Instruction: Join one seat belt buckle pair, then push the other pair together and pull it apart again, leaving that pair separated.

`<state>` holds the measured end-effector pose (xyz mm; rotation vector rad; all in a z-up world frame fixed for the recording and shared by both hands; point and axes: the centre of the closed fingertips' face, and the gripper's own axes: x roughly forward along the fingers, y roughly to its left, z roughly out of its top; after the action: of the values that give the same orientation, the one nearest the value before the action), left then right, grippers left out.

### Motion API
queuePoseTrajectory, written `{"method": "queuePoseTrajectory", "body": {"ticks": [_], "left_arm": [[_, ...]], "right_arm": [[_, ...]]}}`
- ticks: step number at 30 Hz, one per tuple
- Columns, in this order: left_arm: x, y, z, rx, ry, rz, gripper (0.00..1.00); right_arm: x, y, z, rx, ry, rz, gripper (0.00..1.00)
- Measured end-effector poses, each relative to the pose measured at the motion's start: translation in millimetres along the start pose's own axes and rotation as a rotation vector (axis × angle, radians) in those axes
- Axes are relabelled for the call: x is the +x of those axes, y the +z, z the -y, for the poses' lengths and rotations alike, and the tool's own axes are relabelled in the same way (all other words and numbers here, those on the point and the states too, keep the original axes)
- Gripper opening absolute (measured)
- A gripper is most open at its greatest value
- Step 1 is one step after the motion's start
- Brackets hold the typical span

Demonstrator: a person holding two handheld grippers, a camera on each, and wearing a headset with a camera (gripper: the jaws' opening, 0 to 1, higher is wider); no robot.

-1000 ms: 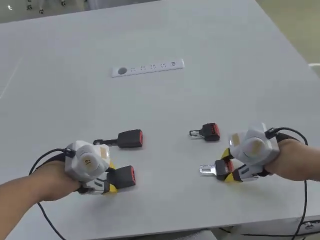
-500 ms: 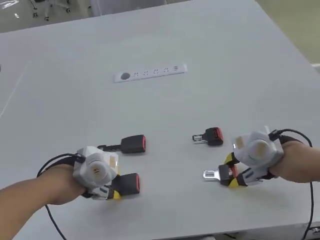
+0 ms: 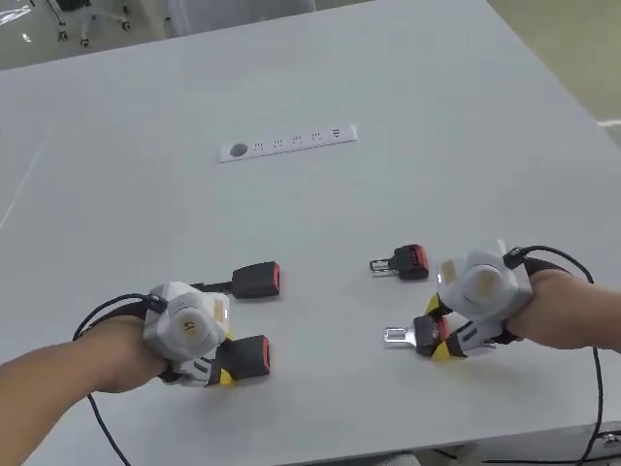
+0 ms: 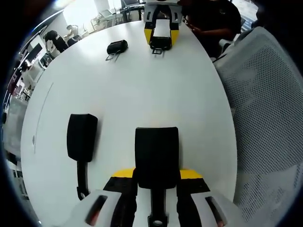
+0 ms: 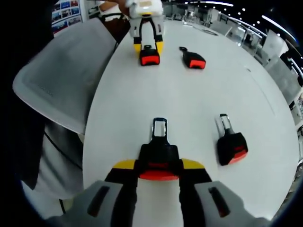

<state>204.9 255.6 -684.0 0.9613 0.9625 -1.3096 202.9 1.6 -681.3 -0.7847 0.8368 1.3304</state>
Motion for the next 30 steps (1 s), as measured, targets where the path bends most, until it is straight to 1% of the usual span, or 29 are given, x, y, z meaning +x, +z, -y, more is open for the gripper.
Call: {"method": "queuePoseTrajectory", "body": {"ticks": [3, 6, 15, 18, 22, 27, 30], "left_arm": [[-0.1, -0.2, -0.3, -0.006, 0.005, 0.000, 0.32], [0.1, -0.6, -0.5, -0.006, 0.004, -0.002, 0.32], [0.0, -0.7, -0.1, -0.005, 0.010, 0.000, 0.32], [-0.1, -0.7, 0.1, -0.007, 0.008, -0.002, 0.32], [-0.3, -1.3, -0.2, -0.008, 0.008, -0.007, 0.32], [-0.1, -0.5, 0.4, -0.007, 0.011, -0.015, 0.32], [-0.1, -0.3, 0.7, 0.004, 0.011, -0.023, 0.32]], "right_arm": [[5.1, 9.0, -1.8, -0.011, 0.001, 0.007, 0.33], [10.0, 18.0, -0.3, -0.005, -0.001, 0.016, 0.33], [25.1, 46.1, -0.4, -0.018, -0.006, 0.043, 0.33], [32.9, 61.5, -2.0, -0.024, -0.011, 0.055, 0.33], [44.3, 83.4, -3.9, -0.055, -0.012, 0.063, 0.33], [54.4, 101.5, -11.3, -0.081, 0.006, 0.080, 0.33], [60.1, 111.6, -13.4, -0.092, 0.013, 0.087, 0.33]]}}
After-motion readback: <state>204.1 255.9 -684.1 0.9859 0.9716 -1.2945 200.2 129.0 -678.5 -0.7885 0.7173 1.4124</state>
